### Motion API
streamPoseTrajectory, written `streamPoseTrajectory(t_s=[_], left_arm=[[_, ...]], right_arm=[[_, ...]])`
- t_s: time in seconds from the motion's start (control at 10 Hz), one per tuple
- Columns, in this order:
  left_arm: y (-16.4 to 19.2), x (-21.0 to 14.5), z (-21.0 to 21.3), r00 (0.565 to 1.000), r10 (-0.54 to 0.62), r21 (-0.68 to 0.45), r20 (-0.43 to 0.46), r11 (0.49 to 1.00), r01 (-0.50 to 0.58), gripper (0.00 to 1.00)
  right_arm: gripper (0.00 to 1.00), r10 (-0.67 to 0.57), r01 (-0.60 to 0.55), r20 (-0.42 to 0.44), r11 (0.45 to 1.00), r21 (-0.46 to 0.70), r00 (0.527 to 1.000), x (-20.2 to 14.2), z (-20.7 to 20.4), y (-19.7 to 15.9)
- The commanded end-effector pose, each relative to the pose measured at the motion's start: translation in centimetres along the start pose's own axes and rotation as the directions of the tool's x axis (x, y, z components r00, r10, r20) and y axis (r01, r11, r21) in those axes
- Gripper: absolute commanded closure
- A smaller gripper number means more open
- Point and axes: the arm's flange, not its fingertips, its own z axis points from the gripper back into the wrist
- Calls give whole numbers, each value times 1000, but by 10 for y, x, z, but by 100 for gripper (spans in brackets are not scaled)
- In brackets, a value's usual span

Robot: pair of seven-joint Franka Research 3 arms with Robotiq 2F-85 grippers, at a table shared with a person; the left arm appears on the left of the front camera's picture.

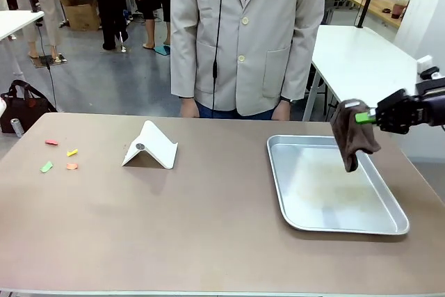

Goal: Clean the surface of the table.
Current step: If a person points to the right, clean the right side of the table with your right hand, and if they point to the left, clean the left side with your left hand.

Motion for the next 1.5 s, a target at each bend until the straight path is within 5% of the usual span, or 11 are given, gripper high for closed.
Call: streamPoseTrajectory(t_s=[0.0,0.3,0.4,0.7,1.1,1.2,1.4], left_arm=[[-2,-2,0,1000,-1,-4,-5,1000,1,100],[-2,-2,0,1000,-1,-4,-5,1000,1,100],[-2,-2,0,1000,-1,-4,-5,1000,1,100],[-2,-2,0,1000,-1,-4,-5,1000,1,100],[-2,-2,0,1000,-1,-4,-5,1000,1,100],[-2,-2,0,1000,-1,-4,-5,1000,1,100],[-2,-2,0,1000,-1,-4,-5,1000,1,100]], right_arm=[[91,24,-19,-25,977,214,999,-14,31,0],[91,-54,41,49,970,241,997,-31,97,5],[91,-90,71,89,978,198,992,-33,124,-11],[91,-82,58,57,940,337,995,-38,172,-69],[91,-143,125,88,976,181,986,-39,162,-86],[91,-181,150,92,950,272,979,-46,174,-96],[91,-181,150,92,950,272,979,-46,174,-96]])
